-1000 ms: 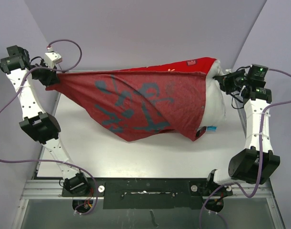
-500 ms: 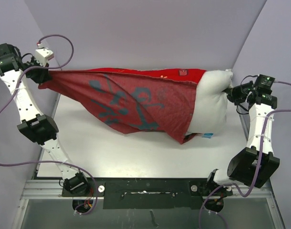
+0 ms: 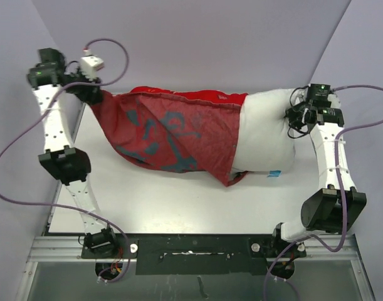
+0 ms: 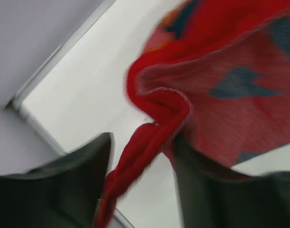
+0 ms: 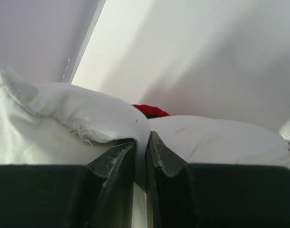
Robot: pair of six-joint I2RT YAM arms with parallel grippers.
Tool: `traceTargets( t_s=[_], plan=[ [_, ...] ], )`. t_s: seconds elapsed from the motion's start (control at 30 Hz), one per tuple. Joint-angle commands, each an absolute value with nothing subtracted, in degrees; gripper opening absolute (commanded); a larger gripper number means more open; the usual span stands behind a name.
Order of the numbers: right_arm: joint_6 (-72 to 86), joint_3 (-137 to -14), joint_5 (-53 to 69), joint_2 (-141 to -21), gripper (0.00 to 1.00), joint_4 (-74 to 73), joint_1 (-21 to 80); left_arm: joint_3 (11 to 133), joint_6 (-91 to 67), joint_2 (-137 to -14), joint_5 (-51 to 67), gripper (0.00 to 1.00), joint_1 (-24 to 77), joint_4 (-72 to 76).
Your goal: Remove the pillowcase from the pillow
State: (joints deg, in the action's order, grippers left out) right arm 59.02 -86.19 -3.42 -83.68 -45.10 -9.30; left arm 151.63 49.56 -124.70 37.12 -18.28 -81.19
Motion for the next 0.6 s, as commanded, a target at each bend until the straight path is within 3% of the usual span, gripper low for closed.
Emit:
traceTargets(
  t_s=[0.0, 0.03, 0.07, 0.27, 0.43, 0.57],
  plan=[
    [59.6, -93.1, -20.1, -87.9, 0.00, -51.1, -8.5, 146.1, 40.8, -118.3, 40.6, 0.74, -6.8, -71.9],
    [59.7, -94.4, -22.1, -89.5, 0.00, -53.3, -8.8, 145.1, 39.1, -118.6, 41.0, 0.92, -6.3, -70.1],
    [59.7, -95.7, -24.2, -90.9, 0.00, -55.7, -9.2, 144.5, 37.6, -118.9, 41.5, 0.97, -6.3, -68.6],
    [56.3, -97.6, -31.4, -95.9, 0.00, -57.3, -8.8, 140.3, 39.7, -121.4, 46.2, 0.98, -11.9, -68.4],
    [51.4, -99.1, -33.7, -101.0, 0.00, -53.7, -5.0, 123.1, 48.5, -116.5, 48.6, 0.98, -14.0, -66.5],
    [50.9, -105.7, -33.9, -108.0, 0.00, -58.5, -2.8, 103.4, 60.9, -110.3, 46.7, 0.98, -9.3, -64.9]
  ],
)
